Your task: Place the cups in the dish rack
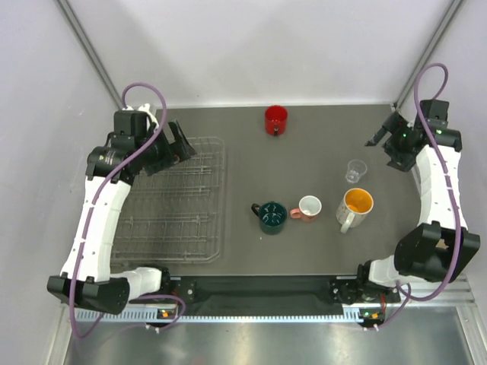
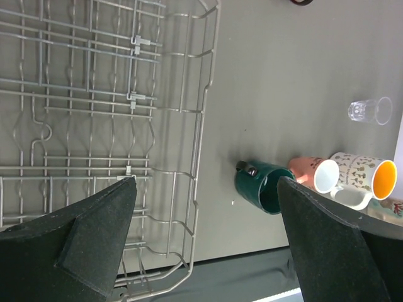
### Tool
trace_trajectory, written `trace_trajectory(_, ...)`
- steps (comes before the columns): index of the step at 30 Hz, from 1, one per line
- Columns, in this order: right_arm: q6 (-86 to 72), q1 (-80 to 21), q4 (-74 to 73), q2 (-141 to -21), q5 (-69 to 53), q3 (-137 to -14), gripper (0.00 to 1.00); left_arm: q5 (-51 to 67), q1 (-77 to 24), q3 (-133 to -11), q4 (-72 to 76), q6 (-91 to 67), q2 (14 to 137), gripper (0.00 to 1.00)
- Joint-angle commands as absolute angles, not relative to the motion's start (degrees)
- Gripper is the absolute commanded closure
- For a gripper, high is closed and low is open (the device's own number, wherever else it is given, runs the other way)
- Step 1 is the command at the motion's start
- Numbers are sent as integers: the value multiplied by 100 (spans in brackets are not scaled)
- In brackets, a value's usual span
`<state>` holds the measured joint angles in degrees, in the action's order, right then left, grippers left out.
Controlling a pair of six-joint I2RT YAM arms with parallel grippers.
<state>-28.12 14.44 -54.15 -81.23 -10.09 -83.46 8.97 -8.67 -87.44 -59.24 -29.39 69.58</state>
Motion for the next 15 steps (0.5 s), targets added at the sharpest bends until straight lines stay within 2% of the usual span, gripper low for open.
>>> trace_trajectory(1,-2672,1477,-5650,-8207,-361,-8797,12,861,-844,-8587,-5459,-2891,6900,1)
trace_trajectory(6,-2654,1433,-5494,-8674,-273,-9122,21,835,-844,-8648,-5283,-2856,7101,4)
trace_trajectory(10,-2558,1117,-5458,-9288,-97,-9334,24,861,-844,-8806,-5265,-2900,7347,8)
trace_trajectory(15,-2277,529,-5441,-9825,438,-9641,24,914,-835,-8877,-5229,-2892,7462,19)
